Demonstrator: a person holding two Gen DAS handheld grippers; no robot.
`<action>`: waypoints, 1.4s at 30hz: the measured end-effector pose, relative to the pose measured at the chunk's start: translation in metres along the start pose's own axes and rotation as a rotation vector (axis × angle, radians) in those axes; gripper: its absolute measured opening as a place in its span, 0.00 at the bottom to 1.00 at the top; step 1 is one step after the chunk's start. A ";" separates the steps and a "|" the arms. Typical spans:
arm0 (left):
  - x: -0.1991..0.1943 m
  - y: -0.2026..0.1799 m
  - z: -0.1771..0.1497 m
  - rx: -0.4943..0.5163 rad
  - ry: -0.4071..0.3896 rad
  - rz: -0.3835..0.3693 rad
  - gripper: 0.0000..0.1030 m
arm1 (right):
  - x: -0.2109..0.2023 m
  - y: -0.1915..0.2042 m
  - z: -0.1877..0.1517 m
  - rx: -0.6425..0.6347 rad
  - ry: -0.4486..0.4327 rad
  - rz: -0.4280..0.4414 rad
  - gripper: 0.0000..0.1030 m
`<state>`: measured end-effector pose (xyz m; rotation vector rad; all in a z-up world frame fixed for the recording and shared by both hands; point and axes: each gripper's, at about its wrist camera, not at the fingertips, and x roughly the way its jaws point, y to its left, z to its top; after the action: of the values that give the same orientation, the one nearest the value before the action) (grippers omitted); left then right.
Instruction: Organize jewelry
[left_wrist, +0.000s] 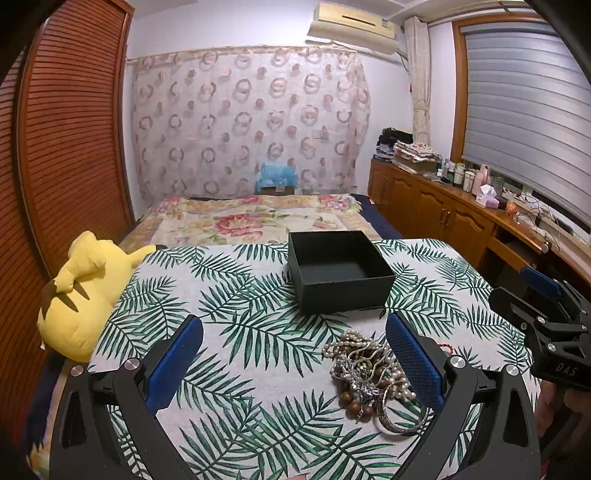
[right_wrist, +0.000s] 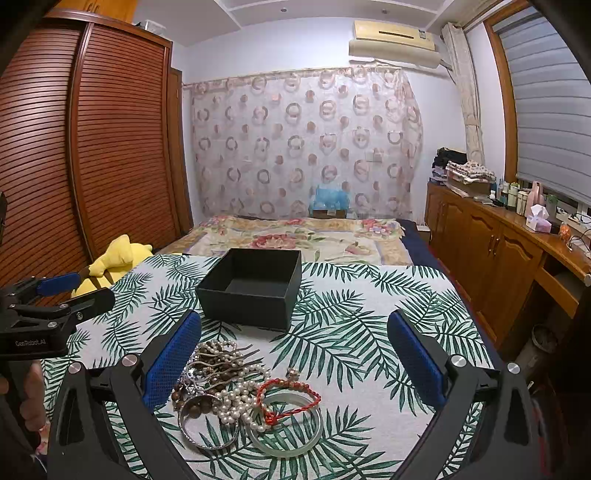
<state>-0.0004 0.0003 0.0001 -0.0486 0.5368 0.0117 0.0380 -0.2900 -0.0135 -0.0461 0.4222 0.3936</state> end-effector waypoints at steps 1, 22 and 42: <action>0.000 0.000 0.000 0.000 0.000 0.000 0.93 | 0.000 0.000 0.000 0.000 0.000 0.000 0.98; 0.000 0.000 0.000 0.000 -0.001 0.001 0.93 | -0.002 0.001 0.001 -0.001 -0.002 0.002 0.98; 0.010 0.003 -0.006 0.002 0.046 -0.012 0.93 | -0.008 -0.003 -0.002 -0.015 0.021 0.021 0.98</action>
<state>0.0058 0.0025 -0.0101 -0.0501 0.5821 -0.0018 0.0312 -0.2958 -0.0118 -0.0604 0.4410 0.4171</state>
